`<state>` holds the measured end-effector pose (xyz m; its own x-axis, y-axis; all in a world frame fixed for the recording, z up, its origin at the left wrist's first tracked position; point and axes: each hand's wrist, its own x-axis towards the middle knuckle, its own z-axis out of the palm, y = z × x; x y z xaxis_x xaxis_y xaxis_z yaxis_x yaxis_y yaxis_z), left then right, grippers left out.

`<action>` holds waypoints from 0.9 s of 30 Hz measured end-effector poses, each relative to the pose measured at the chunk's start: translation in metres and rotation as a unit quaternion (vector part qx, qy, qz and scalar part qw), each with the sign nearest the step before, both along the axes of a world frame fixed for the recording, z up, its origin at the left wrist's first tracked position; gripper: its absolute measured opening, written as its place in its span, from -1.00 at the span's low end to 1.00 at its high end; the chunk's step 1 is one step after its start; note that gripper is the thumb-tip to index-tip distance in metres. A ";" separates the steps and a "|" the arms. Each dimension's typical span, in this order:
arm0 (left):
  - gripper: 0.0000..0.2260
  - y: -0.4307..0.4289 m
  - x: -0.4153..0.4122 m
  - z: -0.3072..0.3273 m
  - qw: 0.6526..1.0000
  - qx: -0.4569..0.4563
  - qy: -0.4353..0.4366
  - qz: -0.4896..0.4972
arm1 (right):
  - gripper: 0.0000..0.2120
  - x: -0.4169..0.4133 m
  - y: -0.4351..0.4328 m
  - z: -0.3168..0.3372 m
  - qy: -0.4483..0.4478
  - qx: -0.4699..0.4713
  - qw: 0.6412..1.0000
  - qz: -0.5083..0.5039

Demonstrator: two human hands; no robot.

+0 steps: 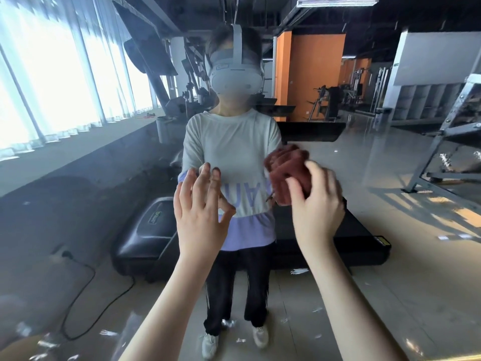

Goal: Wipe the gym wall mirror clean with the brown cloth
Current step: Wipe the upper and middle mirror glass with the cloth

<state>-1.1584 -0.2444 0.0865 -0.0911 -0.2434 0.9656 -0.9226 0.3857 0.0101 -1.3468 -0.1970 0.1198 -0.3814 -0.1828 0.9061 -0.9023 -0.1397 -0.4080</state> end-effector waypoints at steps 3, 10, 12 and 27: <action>-0.33 0.000 -0.001 0.000 1.000 -0.003 -0.001 0.003 | -0.67 -0.003 0.005 -0.013 -0.113 -0.002 0.994 0.001; -0.38 0.000 0.000 -0.001 1.000 0.003 -0.005 -0.003 | -0.66 0.000 0.008 -0.031 -0.078 0.046 0.995 0.038; -0.38 0.000 -0.001 -0.001 1.000 0.004 -0.004 -0.002 | -0.64 -0.005 0.009 -0.036 -0.146 0.022 0.989 0.030; -0.33 0.005 -0.007 -0.013 0.998 0.027 -0.051 -0.016 | -0.63 0.024 0.018 -0.086 -0.118 0.119 0.981 0.094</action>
<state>-1.1649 -0.2394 0.0730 -0.1974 -0.2906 0.9363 -0.9073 0.4158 -0.0622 -1.3226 -0.1786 0.0336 -0.5146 -0.4656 0.7200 -0.7464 -0.1700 -0.6434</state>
